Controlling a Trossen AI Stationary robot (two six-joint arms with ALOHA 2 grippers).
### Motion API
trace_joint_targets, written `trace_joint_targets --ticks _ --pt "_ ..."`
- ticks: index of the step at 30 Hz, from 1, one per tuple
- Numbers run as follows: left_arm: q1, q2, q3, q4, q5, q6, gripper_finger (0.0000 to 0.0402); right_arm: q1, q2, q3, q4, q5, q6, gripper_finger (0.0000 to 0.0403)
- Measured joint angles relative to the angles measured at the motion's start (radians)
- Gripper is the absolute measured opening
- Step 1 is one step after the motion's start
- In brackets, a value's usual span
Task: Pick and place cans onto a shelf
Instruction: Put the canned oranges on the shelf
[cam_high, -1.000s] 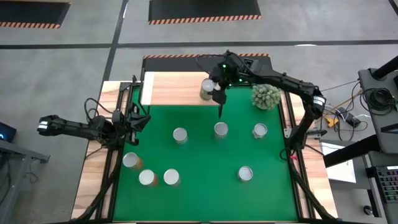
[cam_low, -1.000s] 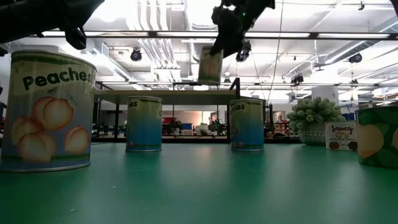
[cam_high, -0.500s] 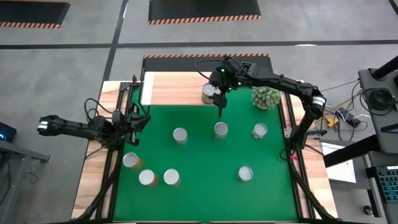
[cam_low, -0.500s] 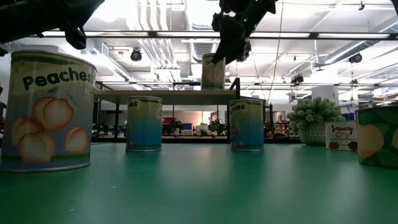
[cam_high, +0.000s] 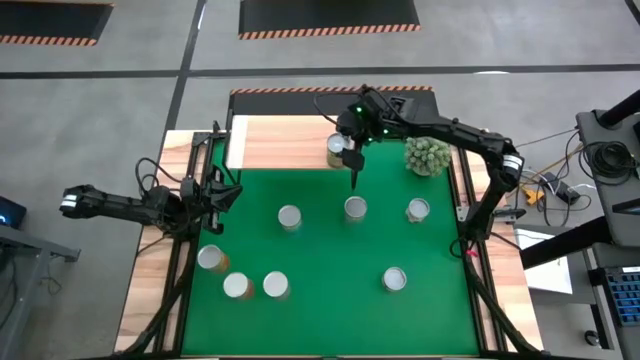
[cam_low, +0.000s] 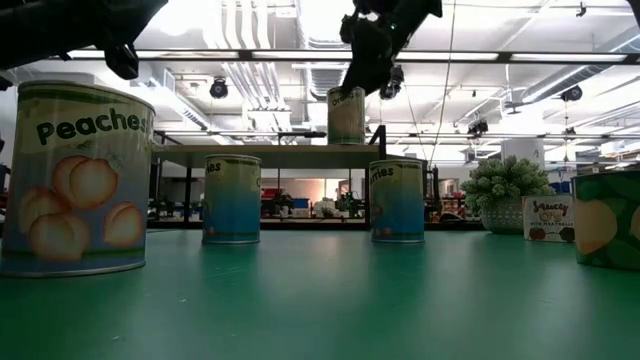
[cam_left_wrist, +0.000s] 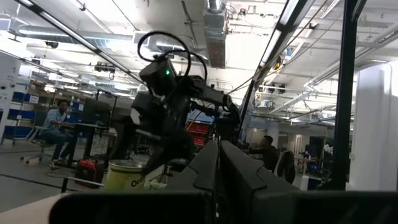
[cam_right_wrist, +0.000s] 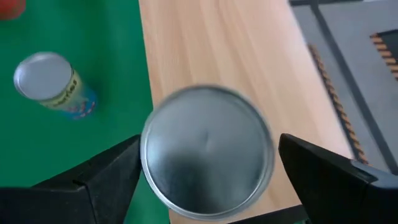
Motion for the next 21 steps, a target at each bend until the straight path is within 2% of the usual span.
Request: trace_joint_targets --ticks 5,11,15,19,21 --pt "0.000 0.000 0.000 0.000 0.000 0.000 0.0000 0.000 -0.003 0.066 -0.024 0.002 -0.001 0.0358" --pt "0.000 0.000 0.000 0.000 0.000 0.000 0.0000 0.032 -0.010 0.164 -0.156 0.002 0.026 0.0343" --pt "0.000 0.002 0.000 0.000 0.000 0.000 0.0000 0.100 -0.015 0.159 -0.211 0.001 0.028 0.0306" --pt "0.000 0.003 0.000 -0.001 0.000 0.000 0.0000 0.180 -0.017 0.097 -0.203 0.003 0.040 0.0249" --pt "0.000 0.003 0.000 -0.001 0.000 0.000 0.0000 0.209 -0.017 0.053 -0.190 0.059 0.040 0.0218"
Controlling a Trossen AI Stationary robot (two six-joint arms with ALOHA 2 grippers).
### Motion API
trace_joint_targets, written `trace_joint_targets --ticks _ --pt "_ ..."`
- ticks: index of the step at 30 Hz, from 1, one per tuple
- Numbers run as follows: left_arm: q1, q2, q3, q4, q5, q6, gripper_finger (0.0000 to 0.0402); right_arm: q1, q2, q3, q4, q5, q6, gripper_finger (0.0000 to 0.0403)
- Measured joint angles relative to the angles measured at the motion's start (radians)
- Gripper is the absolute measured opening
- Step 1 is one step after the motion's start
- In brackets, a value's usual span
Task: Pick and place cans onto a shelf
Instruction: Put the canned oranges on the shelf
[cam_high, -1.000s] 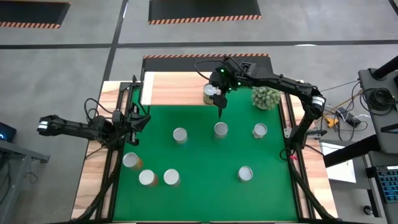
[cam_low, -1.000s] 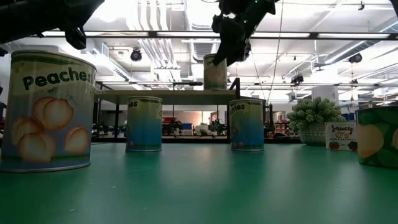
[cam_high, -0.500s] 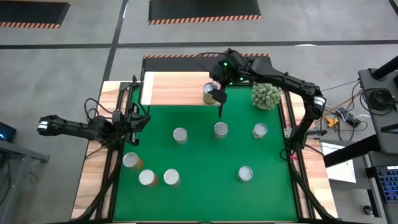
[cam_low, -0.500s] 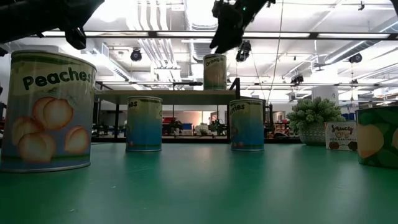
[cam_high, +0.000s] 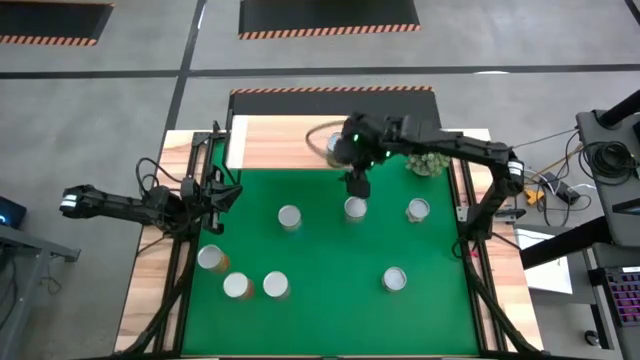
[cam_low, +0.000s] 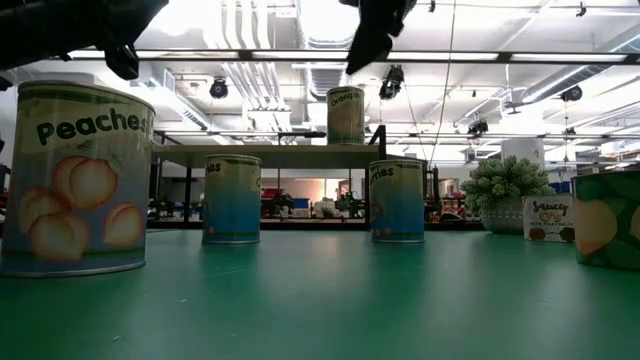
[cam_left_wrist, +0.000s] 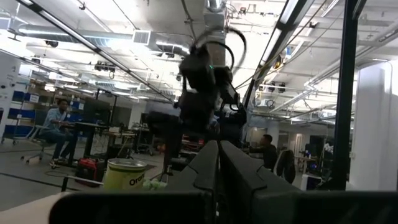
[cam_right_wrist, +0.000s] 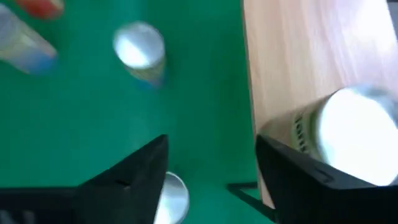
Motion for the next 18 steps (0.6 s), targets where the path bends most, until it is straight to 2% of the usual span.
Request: trace_joint_targets --ticks 4,6,13,18 --pt "0.000 0.001 0.000 0.000 0.000 0.000 0.0000 0.012 0.000 -0.079 0.019 0.171 -0.006 0.0156" --pt "0.000 0.001 0.000 0.000 0.000 0.000 0.0000 0.006 0.000 -0.100 0.026 0.222 -0.007 0.0125" --pt "0.000 0.001 0.000 0.000 0.000 0.000 0.0000 -0.029 -0.002 -0.105 0.055 0.230 -0.033 0.0036" --pt "0.000 0.002 0.000 0.000 0.000 0.000 0.0000 -0.035 -0.006 -0.104 0.059 0.230 -0.052 0.0010"
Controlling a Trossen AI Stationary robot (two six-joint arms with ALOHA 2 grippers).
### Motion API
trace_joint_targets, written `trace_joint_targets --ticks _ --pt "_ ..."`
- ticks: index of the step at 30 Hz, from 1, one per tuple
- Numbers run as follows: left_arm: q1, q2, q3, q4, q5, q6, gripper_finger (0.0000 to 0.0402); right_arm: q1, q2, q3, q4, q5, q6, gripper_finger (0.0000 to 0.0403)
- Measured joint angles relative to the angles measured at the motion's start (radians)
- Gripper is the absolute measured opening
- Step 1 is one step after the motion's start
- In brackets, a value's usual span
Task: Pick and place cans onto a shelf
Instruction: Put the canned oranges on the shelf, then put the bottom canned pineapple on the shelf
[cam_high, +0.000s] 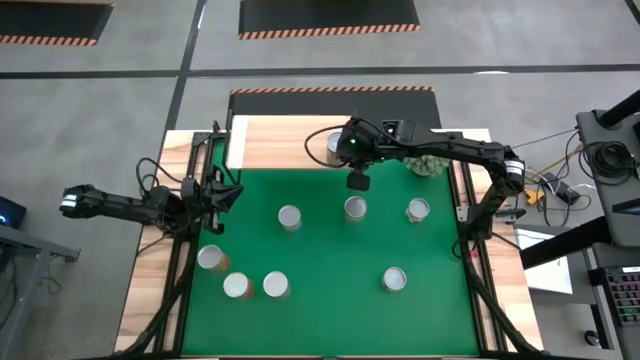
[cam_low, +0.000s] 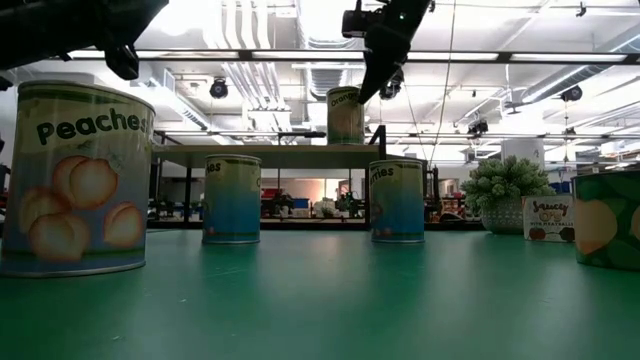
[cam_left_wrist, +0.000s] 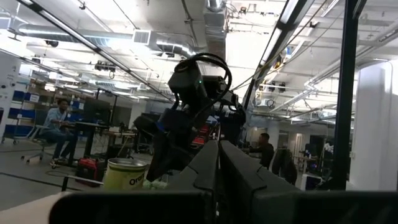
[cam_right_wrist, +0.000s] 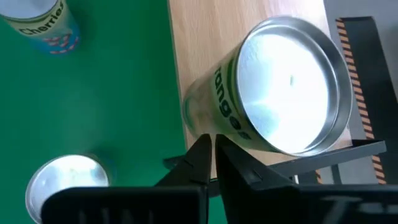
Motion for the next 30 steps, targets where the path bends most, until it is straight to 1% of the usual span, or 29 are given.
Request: trace_joint_targets --ticks 22,26,30 --pt "0.000 0.002 0.000 0.000 0.000 0.000 0.0000 -0.023 -0.001 -0.001 0.017 -0.001 -0.029 0.0009" --pt "0.000 0.002 0.000 0.000 0.000 -0.011 0.0000 0.013 -0.033 -0.001 0.004 -0.007 0.001 0.0009" --pt "0.000 0.002 0.000 0.001 0.001 -0.035 0.0000 0.101 -0.106 -0.037 0.020 -0.012 0.046 0.0009"
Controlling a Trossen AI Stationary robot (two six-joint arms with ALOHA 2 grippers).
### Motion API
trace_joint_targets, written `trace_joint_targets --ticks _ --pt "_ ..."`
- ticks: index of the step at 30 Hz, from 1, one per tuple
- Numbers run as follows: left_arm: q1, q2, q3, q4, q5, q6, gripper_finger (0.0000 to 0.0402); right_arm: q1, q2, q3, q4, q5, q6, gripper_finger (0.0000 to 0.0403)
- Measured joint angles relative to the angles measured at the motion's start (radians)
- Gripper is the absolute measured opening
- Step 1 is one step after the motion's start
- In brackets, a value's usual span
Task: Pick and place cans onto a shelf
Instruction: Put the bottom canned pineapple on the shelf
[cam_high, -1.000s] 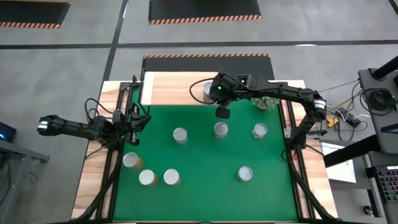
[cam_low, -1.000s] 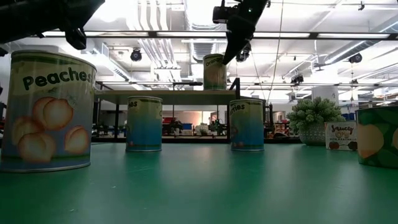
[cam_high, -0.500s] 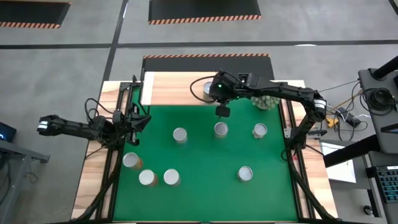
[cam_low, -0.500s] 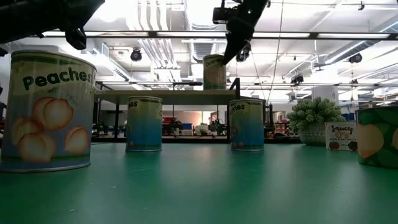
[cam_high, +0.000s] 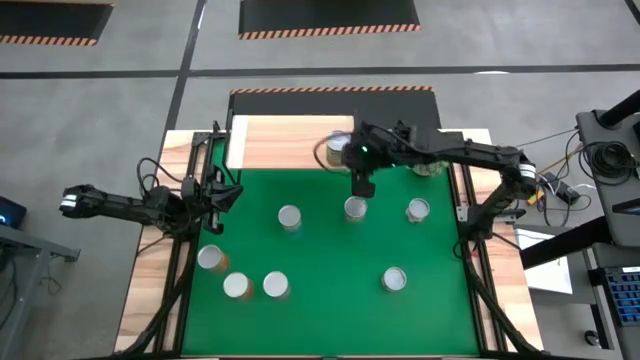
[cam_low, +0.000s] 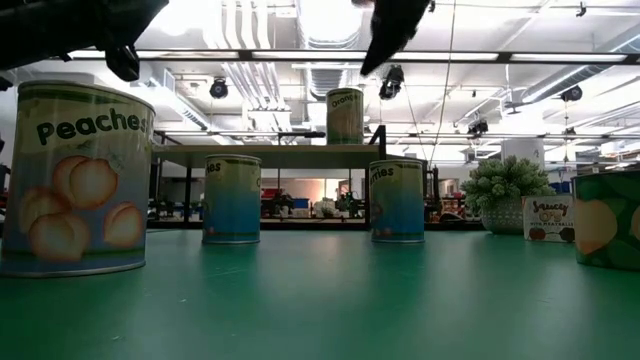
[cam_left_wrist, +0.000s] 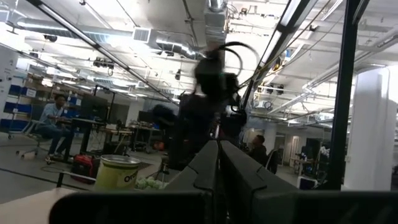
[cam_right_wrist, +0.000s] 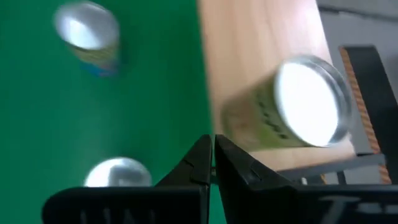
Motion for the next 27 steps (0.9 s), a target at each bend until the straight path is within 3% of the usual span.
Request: trace_joint_targets --ticks 5,11,17,22,27 --pt "0.000 0.032 0.000 0.044 0.041 -0.065 0.0000 0.154 -0.134 -0.171 0.161 0.007 0.044 0.0009" --pt "-0.021 0.134 0.000 0.258 0.163 -0.156 0.0000 0.336 -0.316 -0.458 0.476 0.064 0.050 0.0009" --pt "-0.035 0.293 0.101 0.323 0.141 -0.176 0.0000 0.428 -0.443 -0.668 0.760 0.066 -0.026 0.0009" --pt "-0.038 0.428 0.280 0.098 0.197 -0.248 0.0000 0.449 -0.513 -0.801 0.931 0.066 -0.079 0.0009" --pt "-0.075 0.507 0.490 -0.362 0.219 -0.370 0.0000 0.452 -0.571 -0.912 1.041 0.065 -0.107 0.0009"
